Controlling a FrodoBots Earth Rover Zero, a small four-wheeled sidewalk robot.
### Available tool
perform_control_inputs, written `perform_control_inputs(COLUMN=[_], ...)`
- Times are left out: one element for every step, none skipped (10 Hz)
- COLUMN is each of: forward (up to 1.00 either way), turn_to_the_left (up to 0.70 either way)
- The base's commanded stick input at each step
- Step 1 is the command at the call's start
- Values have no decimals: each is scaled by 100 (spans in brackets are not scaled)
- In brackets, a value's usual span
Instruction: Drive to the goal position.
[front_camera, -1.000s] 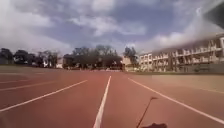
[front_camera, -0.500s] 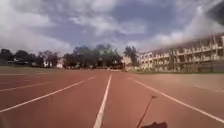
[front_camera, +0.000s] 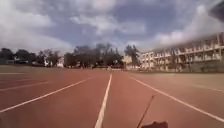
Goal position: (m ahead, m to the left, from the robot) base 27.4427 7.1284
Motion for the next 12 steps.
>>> perform_control_inputs(forward=[70, 70, 70, 70, 70, 70, 70, 70, 70, 70, 70, 70], turn_to_the_left=[0, 0, 0, 0, 0, 0, 0, 0, 0, 0, 0, 0])
